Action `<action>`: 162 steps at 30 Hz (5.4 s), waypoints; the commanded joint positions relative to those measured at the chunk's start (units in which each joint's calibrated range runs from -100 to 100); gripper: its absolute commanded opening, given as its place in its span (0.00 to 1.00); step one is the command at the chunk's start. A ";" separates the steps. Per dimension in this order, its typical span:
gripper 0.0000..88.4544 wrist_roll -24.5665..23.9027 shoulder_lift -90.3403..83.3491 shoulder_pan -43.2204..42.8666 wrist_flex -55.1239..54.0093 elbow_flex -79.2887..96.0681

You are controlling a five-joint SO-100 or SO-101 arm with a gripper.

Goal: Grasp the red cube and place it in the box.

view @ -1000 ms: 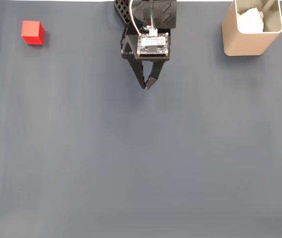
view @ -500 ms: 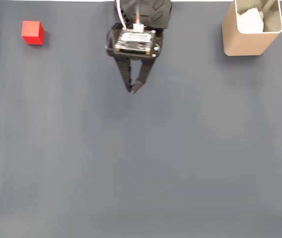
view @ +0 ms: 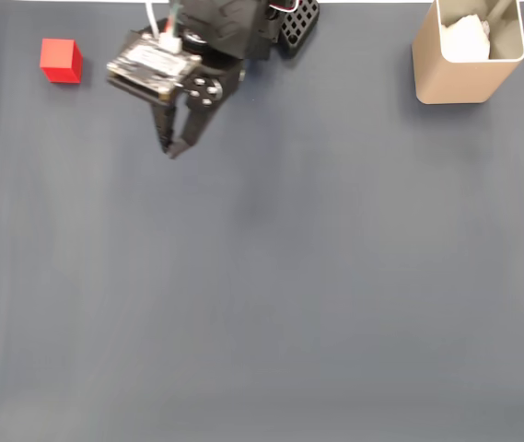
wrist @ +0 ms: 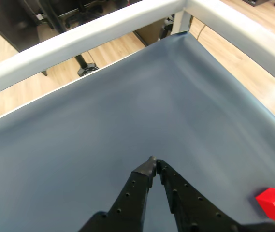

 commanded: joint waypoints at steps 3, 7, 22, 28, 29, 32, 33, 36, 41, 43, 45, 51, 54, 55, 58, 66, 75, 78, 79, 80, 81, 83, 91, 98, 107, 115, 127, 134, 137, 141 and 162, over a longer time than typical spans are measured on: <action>0.00 0.39 1.70 6.93 0.01 -3.05; 0.00 1.12 2.83 11.69 0.01 -2.60; 0.00 1.32 8.37 23.90 0.67 -3.33; 0.00 2.54 9.75 28.51 2.72 -2.87; 0.00 2.54 9.92 29.22 2.72 -2.87; 0.00 2.78 10.18 31.50 3.30 -2.78; 0.00 2.93 10.36 32.21 3.30 -2.78; 0.00 3.08 10.96 34.12 3.38 -2.87; 0.00 2.93 12.52 37.10 2.97 -3.87; 0.00 2.98 13.30 38.10 1.98 -3.97; 0.00 2.98 13.99 39.09 0.75 -4.06; 0.00 2.00 16.59 41.79 -3.51 -4.06; 0.01 1.32 17.54 42.64 -4.09 -4.15; 0.01 1.12 17.63 42.86 -4.09 -4.15; 0.01 0.63 17.80 43.07 -4.01 -3.87; 0.06 -0.44 15.98 43.64 -1.63 -3.14; 0.20 -0.39 14.77 46.19 1.00 -3.33; 0.23 -0.24 14.86 46.83 1.33 -3.42; 0.25 -0.44 15.12 46.97 1.25 -3.60; 0.26 -0.54 15.55 47.26 1.08 -3.69; 0.26 -0.54 16.07 47.47 1.08 -3.78; 0.29 -0.54 17.54 48.25 1.49 -4.79; 0.32 0.73 23.34 50.74 0.10 -7.06; 0.35 -0.20 25.33 49.81 -2.53 -7.06; 0.37 -0.78 25.93 49.17 -2.94 -6.70; 0.42 -1.90 26.97 49.17 -3.19 -6.97; 0.48 -3.17 30.17 49.39 -6.39 -7.88; 0.48 -3.71 32.77 48.61 -8.93 -8.52; 0.48 -4.05 33.90 48.18 -10.49 -8.52; 0.48 -4.30 35.02 47.90 -11.64 -8.71; 0.48 -3.91 38.83 49.53 -15.33 -8.89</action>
